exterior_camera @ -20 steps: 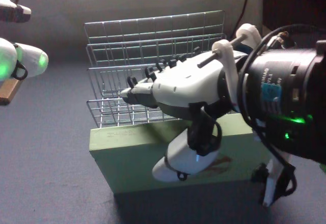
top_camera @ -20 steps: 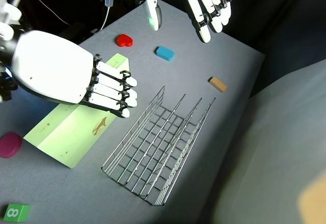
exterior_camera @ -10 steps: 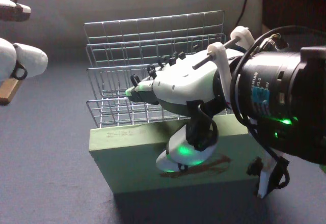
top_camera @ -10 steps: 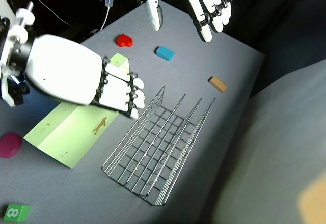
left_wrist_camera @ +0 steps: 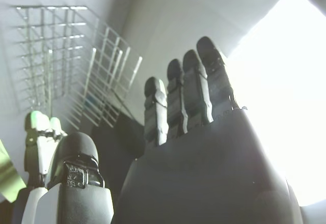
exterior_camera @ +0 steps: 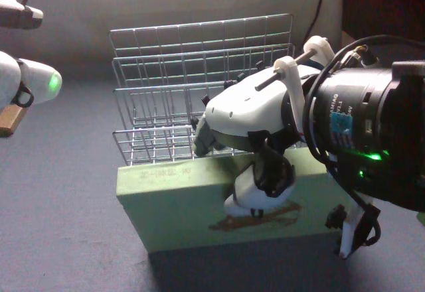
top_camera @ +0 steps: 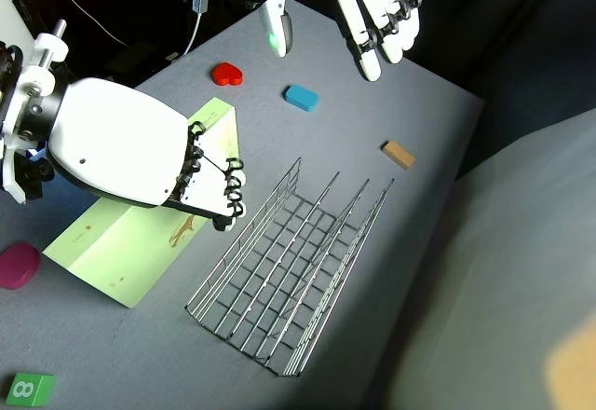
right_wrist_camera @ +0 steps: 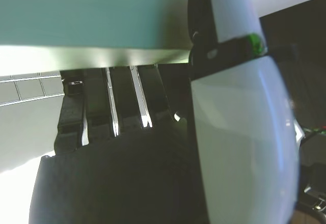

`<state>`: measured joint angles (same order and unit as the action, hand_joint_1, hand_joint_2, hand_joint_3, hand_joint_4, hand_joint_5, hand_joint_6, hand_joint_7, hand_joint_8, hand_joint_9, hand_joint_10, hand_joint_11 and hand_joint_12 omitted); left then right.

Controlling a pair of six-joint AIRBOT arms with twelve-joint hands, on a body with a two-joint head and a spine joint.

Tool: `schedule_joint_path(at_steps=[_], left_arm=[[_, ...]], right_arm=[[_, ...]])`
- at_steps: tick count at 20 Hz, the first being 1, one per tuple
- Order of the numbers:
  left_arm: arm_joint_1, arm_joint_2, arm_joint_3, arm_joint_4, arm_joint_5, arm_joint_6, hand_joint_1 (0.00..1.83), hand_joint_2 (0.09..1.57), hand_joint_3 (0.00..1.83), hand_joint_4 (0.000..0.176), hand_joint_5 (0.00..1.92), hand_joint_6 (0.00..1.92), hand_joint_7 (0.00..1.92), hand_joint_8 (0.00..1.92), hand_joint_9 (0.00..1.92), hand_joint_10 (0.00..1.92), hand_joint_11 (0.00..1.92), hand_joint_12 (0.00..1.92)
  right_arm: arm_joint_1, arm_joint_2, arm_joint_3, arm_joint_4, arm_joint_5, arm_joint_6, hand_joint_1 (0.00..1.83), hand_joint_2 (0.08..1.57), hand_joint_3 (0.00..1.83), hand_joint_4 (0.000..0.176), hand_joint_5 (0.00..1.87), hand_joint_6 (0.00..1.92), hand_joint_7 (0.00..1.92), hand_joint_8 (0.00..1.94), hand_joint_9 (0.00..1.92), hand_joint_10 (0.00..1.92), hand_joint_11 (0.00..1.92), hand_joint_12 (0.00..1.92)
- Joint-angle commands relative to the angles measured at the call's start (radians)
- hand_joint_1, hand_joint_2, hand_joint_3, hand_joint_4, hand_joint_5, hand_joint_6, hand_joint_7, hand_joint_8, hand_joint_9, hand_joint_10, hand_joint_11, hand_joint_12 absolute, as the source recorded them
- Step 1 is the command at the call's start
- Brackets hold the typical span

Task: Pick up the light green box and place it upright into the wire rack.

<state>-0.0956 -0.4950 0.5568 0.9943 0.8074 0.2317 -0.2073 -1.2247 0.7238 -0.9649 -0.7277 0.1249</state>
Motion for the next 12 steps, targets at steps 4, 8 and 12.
schedule_joint_path(at_steps=[4, 8, 12], left_arm=[[-0.014, 0.005, 0.002, 0.072, -0.044, 0.002, 0.11, 1.22, 0.0, 0.111, 0.2, 0.0, 0.16, 0.0, 0.1, 0.0, 0.0, 0.44], [-0.019, 0.005, 0.002, 0.072, -0.044, 0.002, 0.11, 1.22, 0.0, 0.111, 0.2, 0.0, 0.16, 0.0, 0.1, 0.0, 0.0, 0.44], [-0.023, 0.009, 0.007, 0.072, -0.039, -0.001, 0.11, 1.22, 0.0, 0.111, 0.2, 0.0, 0.14, 0.0, 0.1, 0.0, 0.0, 0.44]], right_arm=[[0.026, 0.007, 0.0, -0.047, 0.036, -0.003, 1.32, 1.19, 0.0, 0.0, 0.77, 1.14, 0.9, 1.15, 0.76, 1.32, 0.59, 1.52], [0.064, 0.043, -0.023, 0.007, 0.029, -0.027, 1.21, 1.17, 0.0, 0.0, 0.87, 1.02, 0.9, 1.3, 0.69, 1.31, 0.65, 1.65], [0.131, 0.091, -0.063, 0.041, 0.01, -0.059, 1.2, 1.17, 0.0, 0.0, 0.86, 1.06, 0.89, 1.29, 0.69, 1.31, 0.64, 1.65]])
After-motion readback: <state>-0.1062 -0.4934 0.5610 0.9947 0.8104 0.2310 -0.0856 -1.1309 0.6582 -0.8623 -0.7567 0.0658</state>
